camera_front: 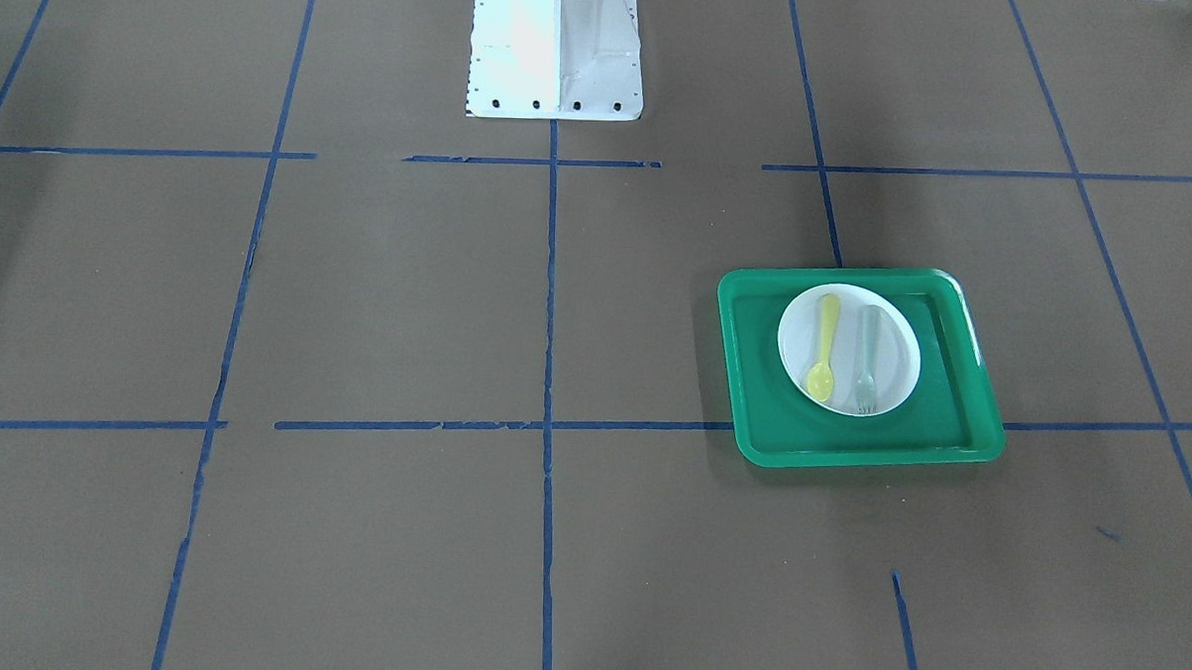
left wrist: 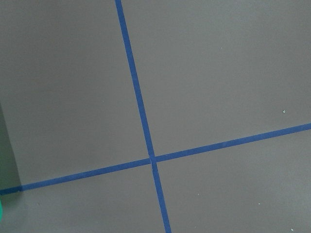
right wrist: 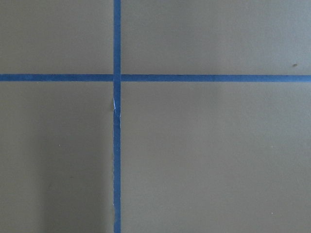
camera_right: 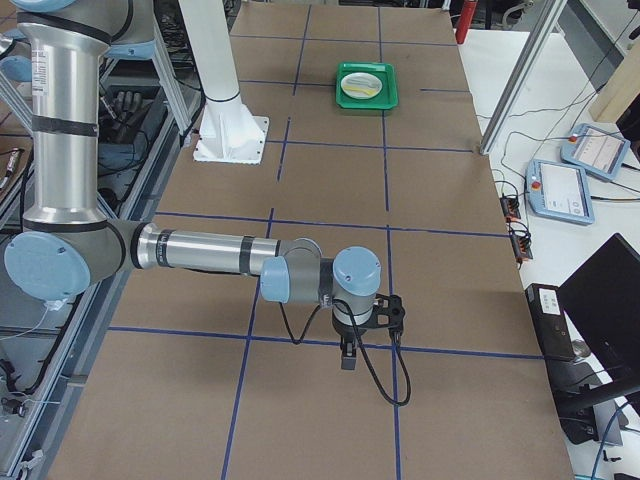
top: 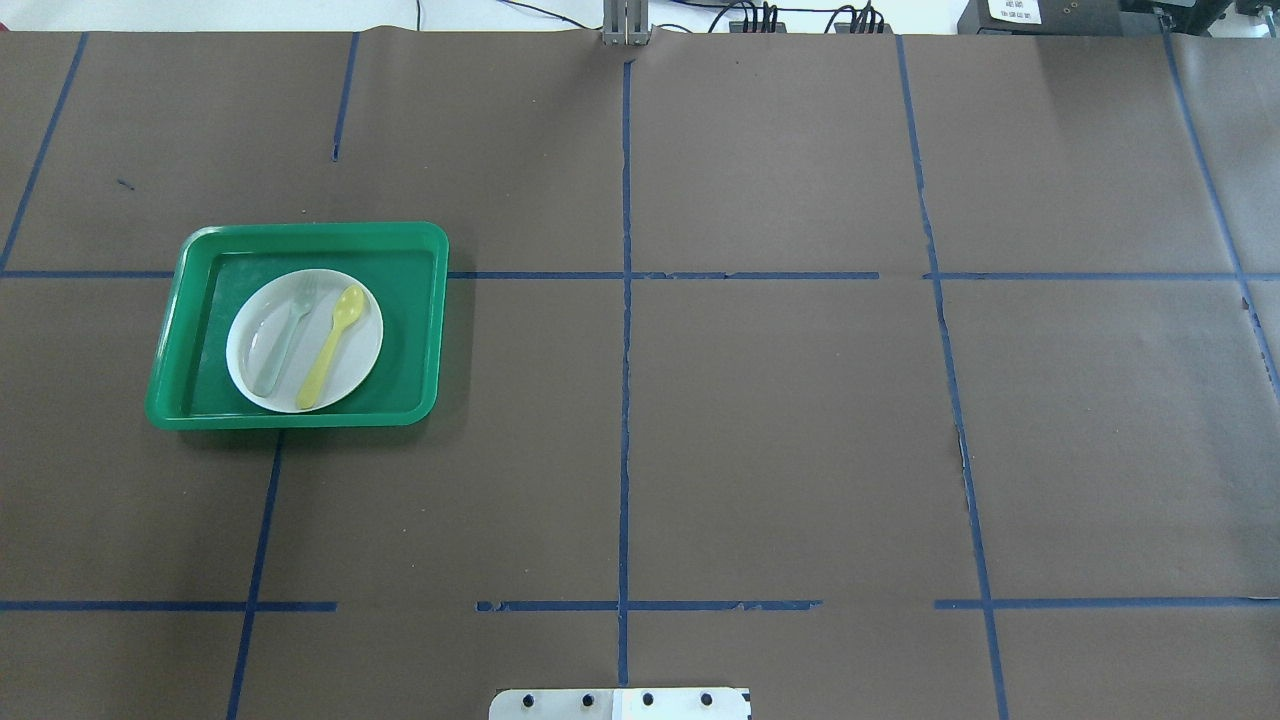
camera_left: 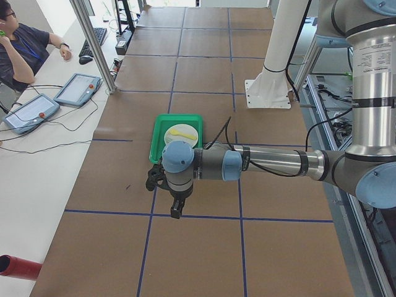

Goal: Place spoon

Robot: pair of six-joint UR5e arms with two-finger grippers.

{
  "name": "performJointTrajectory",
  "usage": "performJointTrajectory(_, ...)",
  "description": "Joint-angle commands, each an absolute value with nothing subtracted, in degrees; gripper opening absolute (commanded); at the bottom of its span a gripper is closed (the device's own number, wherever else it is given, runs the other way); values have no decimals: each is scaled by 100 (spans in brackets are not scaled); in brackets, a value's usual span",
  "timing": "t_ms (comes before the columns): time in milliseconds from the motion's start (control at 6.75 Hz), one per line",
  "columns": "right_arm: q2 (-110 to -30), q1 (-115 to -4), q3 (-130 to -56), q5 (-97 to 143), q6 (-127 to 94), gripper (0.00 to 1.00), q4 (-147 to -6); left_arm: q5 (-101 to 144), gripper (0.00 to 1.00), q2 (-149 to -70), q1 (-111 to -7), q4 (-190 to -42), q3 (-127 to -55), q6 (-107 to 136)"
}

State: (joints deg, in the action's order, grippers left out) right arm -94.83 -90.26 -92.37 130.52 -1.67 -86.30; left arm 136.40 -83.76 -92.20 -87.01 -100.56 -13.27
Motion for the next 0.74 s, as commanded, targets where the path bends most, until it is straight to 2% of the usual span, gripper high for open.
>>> performJointTrajectory(0, -9475, -9026, -9237, 13052, -167, 100, -8631, 13649, 100, -8376, -9220, -8701, -10107, -1327)
performJointTrajectory(296, -9483, -9026, -9237, 13052, -167, 100, -8631, 13649, 100, -8385, -9220, -8719, -10133, -1292)
performJointTrajectory(593, -9483, -9026, -9237, 13052, -167, 100, -8622, 13641, 100, -8717, -9098, -9146, -10212, -1344)
